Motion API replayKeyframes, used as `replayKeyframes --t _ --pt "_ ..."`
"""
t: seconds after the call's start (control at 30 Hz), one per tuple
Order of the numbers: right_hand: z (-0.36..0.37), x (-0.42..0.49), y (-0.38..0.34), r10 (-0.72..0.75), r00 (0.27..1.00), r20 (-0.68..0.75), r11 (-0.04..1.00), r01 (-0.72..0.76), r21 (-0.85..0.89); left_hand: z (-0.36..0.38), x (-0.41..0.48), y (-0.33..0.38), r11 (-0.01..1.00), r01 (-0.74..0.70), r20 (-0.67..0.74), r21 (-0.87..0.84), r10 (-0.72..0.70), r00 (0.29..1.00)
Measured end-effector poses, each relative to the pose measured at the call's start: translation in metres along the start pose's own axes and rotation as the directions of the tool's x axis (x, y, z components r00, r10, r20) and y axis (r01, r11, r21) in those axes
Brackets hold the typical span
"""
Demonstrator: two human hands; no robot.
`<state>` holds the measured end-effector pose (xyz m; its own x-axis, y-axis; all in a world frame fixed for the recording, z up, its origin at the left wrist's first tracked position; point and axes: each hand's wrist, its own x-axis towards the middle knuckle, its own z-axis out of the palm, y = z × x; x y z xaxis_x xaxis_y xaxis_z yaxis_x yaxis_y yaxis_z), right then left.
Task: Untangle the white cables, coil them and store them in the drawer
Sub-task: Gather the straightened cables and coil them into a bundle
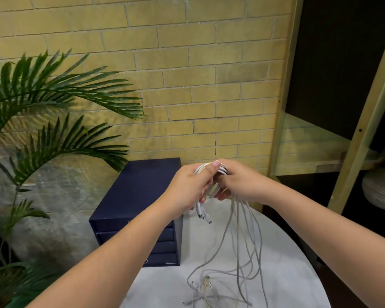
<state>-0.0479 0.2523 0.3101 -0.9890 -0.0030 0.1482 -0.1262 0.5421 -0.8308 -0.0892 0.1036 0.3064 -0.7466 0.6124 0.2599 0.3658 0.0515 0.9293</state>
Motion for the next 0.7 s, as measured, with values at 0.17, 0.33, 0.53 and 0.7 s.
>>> replayKeyframes --t 0.17,0.33,0.53,0.7 --pt "0.0005 -0.0003 0.0001 -0.004 0.999 0.043 0.998 0.001 0.064 0.0019 -0.0003 -0.0012 1.0 -0.016 -0.026 0.002 0.016 1.0" --pt "0.0004 -0.0019 0.0005 0.012 0.996 0.086 0.983 -0.028 0.184 0.0015 0.0002 -0.002 0.998 -0.017 0.002 -0.054 0.017 1.0" --pt "-0.0005 -0.0038 -0.0027 0.018 0.994 0.104 0.981 -0.038 0.192 0.0024 -0.0001 -0.0025 0.995 -0.001 0.041 -0.103 0.005 0.999" --pt "-0.0076 -0.0008 -0.0005 0.004 0.997 0.082 0.998 -0.009 0.066 -0.0012 0.0007 0.0062 0.983 0.138 0.232 -0.119 -0.108 0.967"
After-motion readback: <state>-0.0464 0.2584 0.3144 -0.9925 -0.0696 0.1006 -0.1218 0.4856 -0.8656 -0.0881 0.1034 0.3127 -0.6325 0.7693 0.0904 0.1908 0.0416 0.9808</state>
